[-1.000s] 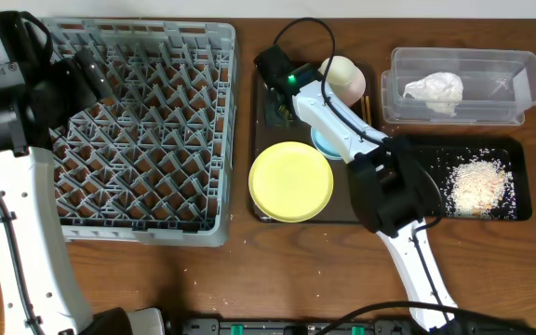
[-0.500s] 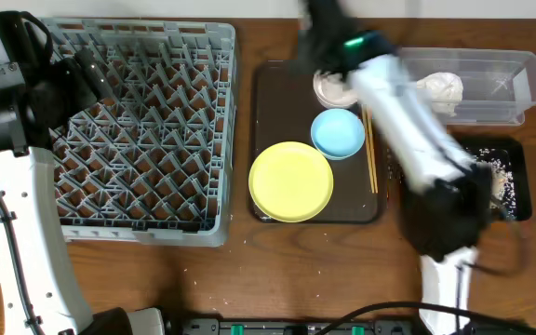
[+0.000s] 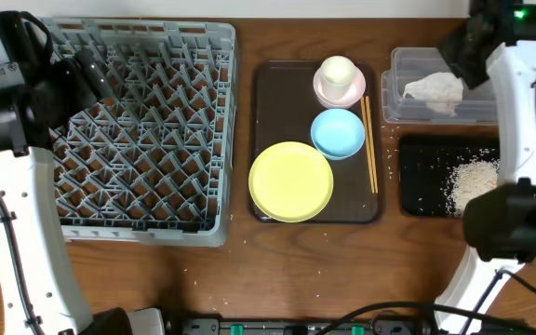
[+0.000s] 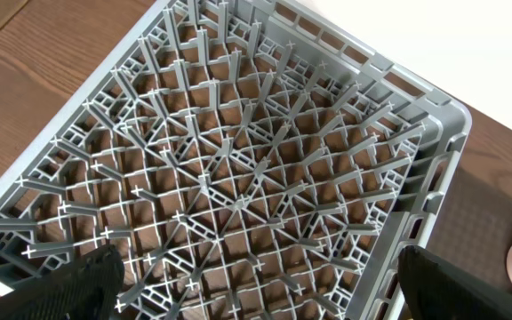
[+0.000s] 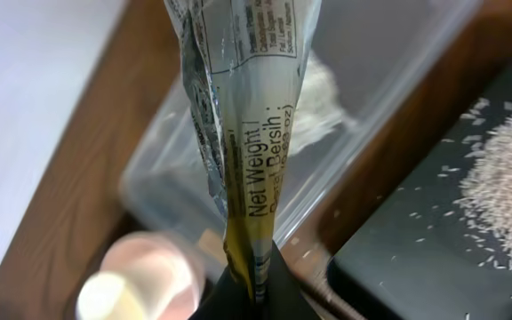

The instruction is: Sort waste into correct bins and load items into the dishwasher

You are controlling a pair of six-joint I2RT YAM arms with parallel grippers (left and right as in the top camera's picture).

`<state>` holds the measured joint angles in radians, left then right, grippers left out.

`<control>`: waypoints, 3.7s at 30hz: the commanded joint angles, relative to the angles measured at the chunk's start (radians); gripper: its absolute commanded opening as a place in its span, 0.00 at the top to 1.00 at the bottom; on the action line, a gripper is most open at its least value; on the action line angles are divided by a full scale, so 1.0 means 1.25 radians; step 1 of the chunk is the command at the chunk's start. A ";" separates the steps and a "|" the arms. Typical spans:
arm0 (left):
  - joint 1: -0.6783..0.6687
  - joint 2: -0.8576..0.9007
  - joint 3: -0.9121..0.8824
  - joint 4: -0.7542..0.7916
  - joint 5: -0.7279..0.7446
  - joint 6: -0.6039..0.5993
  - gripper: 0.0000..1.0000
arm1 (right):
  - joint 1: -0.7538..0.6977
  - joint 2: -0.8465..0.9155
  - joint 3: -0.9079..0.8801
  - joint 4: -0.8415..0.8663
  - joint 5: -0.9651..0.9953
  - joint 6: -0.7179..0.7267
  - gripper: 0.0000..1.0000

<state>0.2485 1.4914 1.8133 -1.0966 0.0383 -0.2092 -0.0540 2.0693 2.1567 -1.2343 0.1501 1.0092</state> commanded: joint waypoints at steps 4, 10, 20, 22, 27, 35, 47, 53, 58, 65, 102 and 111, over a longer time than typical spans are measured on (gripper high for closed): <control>0.003 0.001 -0.001 -0.002 -0.004 0.004 0.00 | -0.060 0.051 -0.005 -0.002 0.000 0.063 0.99; 0.003 0.001 -0.001 -0.002 -0.004 0.004 0.00 | -0.074 0.074 -0.005 0.060 -0.024 0.081 0.30; 0.003 0.002 -0.001 -0.002 -0.004 0.004 0.00 | -0.075 0.071 -0.005 0.208 -0.381 -0.261 0.01; 0.003 0.001 -0.001 -0.002 -0.004 0.004 0.00 | -0.071 0.070 -0.005 0.225 -0.551 -0.370 0.01; 0.003 0.001 -0.001 -0.002 -0.004 0.004 0.00 | -0.033 0.069 -0.005 0.148 -0.807 -0.556 0.01; 0.003 0.002 -0.001 -0.002 -0.004 0.004 0.00 | 0.137 0.069 -0.005 -0.121 -0.516 -0.680 0.01; 0.003 0.002 -0.001 -0.002 -0.004 0.004 0.00 | 0.419 0.074 -0.005 -0.030 -0.115 -0.595 0.01; 0.003 0.002 -0.001 -0.002 -0.004 0.004 0.00 | 0.477 0.073 -0.003 0.024 -0.030 -0.579 0.01; 0.003 0.002 -0.001 -0.002 -0.004 0.004 0.00 | 0.452 0.059 -0.002 -0.020 0.027 -0.525 0.01; 0.003 0.002 -0.001 -0.002 -0.004 0.004 0.00 | 0.337 0.014 -0.002 -0.055 -0.054 -0.515 0.01; -0.009 0.004 -0.001 -0.059 0.595 -0.027 0.00 | 0.042 0.000 -0.002 -0.111 -0.497 -0.565 0.01; -0.226 0.020 -0.006 -0.058 0.594 0.114 0.00 | -0.109 0.000 -0.002 -0.061 -0.498 -0.451 0.01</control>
<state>0.0467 1.4956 1.8130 -1.1687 0.7841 -0.1284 -0.1287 2.0991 2.1494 -1.3220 -0.4637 0.3813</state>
